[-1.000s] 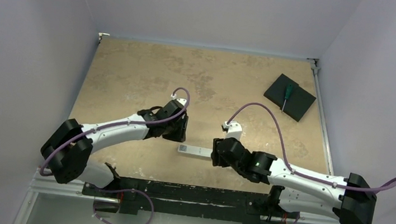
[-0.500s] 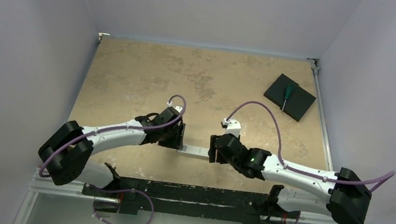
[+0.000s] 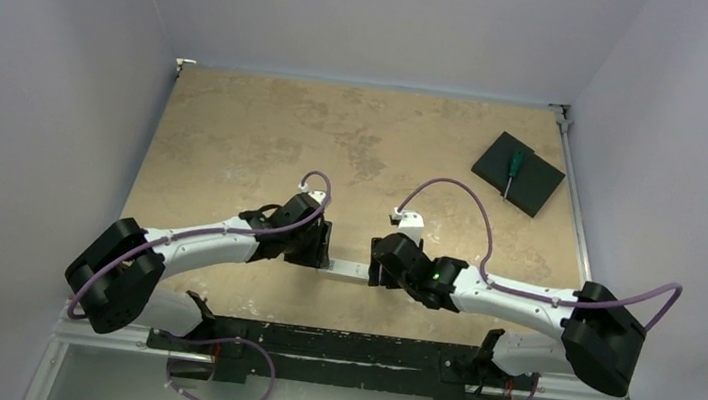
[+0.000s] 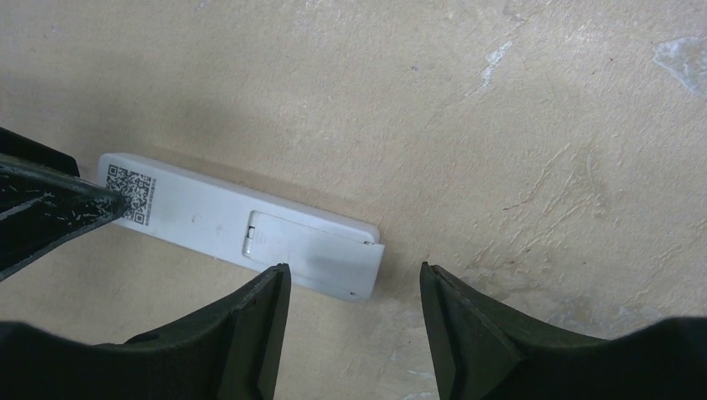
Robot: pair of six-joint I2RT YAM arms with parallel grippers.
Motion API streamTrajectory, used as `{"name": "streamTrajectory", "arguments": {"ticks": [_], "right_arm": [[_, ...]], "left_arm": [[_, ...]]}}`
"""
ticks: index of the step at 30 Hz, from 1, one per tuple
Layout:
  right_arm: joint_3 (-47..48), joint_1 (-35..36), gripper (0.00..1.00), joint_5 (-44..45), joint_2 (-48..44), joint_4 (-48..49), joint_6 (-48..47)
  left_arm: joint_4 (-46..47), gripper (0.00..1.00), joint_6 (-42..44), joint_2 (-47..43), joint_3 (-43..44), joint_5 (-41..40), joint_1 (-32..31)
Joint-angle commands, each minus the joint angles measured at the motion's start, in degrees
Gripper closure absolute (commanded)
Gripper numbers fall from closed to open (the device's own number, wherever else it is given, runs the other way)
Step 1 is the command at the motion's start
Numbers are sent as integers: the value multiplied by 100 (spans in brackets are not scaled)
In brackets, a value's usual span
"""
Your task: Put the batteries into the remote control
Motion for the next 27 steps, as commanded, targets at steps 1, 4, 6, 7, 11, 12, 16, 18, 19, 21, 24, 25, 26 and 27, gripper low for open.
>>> {"name": "streamTrajectory", "arguments": {"ticks": [1,4,6,7,11,12,16,18,19,21,24,25,26,27], "right_arm": [[286,-39,35,25,86,60,217],[312,-40,35,44,145,34,253],[340,-40,36,45,193,10,275],[355,-40,36,45,207,8,283],[382,-40,37,45,277,-15,317],[383,-40,38,45,301,-24,324],[409,-41,39,27,391,-38,350],[423,-40,40,26,442,-52,355],[434,-40,40,28,460,-73,355],[441,-40,41,36,504,-90,355],[452,-40,41,7,553,-98,355],[450,-41,42,-10,570,-94,355],[459,-40,42,-39,587,-90,351],[463,-40,43,-75,605,-90,340]], "left_arm": [[283,54,-69,-124,-92,193,-5],[336,55,-66,-127,-110,250,-5],[363,55,-55,-125,-117,271,-5],[372,55,-55,-120,-119,280,-9],[414,55,-51,-95,-128,308,-5],[424,55,-49,-82,-127,323,-9],[460,55,-48,-52,-128,355,-5],[468,55,-45,-48,-128,361,-5],[473,55,-42,-48,-130,363,-5],[473,55,-43,-40,-137,364,-5],[495,55,-39,-31,-145,372,-5],[498,55,-38,-30,-153,372,-5],[500,55,-38,-22,-154,372,-9],[506,55,-41,-22,-154,372,-8]]}}
